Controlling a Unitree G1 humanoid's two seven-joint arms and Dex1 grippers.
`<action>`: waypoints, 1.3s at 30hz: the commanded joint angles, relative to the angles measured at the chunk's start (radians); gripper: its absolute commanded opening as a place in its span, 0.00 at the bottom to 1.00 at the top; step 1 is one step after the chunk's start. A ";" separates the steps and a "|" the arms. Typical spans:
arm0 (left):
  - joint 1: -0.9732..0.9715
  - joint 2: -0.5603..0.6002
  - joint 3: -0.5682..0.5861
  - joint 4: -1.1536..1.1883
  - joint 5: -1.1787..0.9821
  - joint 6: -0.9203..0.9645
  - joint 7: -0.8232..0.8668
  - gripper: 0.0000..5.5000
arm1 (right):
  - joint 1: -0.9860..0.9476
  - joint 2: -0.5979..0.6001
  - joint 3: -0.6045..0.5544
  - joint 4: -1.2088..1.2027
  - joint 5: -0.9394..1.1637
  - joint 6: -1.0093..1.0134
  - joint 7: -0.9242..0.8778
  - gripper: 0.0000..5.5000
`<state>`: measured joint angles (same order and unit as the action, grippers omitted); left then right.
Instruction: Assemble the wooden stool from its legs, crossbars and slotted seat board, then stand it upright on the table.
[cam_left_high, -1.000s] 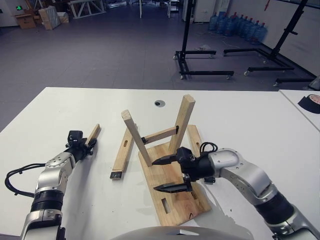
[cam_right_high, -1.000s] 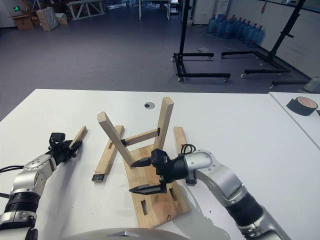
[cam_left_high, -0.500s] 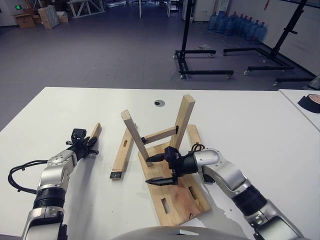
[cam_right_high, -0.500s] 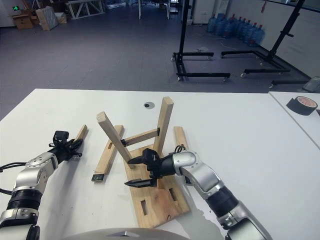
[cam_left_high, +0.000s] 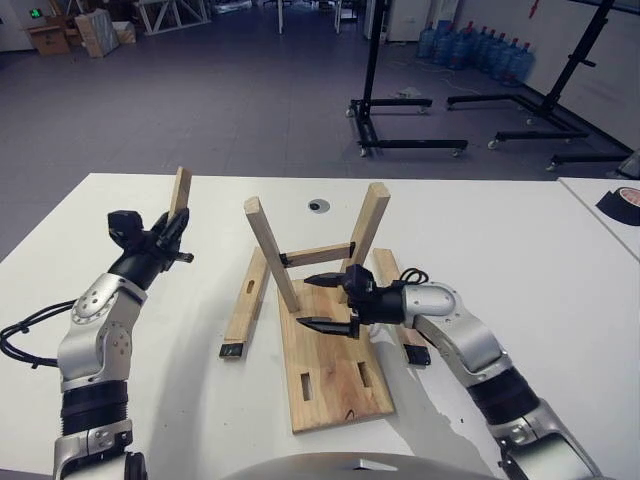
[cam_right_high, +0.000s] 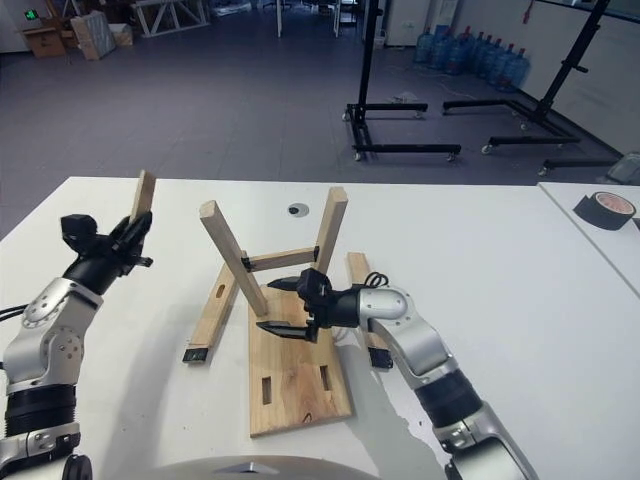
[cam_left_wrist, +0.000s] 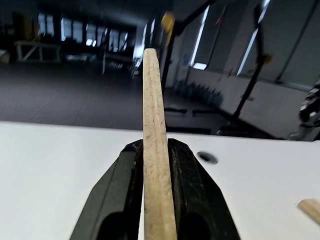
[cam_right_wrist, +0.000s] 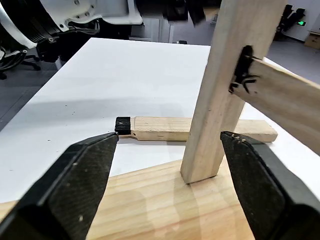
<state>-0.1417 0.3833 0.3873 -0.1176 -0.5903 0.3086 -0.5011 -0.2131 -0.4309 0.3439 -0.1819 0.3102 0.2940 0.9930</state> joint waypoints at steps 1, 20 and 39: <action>0.044 -0.015 0.044 -0.146 -0.230 0.065 -0.090 0.10 | 0.049 -0.061 0.025 -0.073 0.018 0.060 0.049 0.69; 0.253 0.096 -0.274 -0.329 -0.566 0.410 -0.464 0.10 | 0.067 0.172 -0.343 -0.245 1.042 0.530 -0.415 0.69; 0.224 0.078 -0.310 -0.268 -0.498 0.392 -0.483 0.07 | 0.007 0.183 -0.285 -0.198 0.982 0.551 -0.394 0.08</action>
<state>0.1039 0.4641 0.0629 -0.4000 -1.0894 0.7011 -1.0071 -0.1900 -0.2408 0.0609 -0.3731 1.2955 0.8359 0.5795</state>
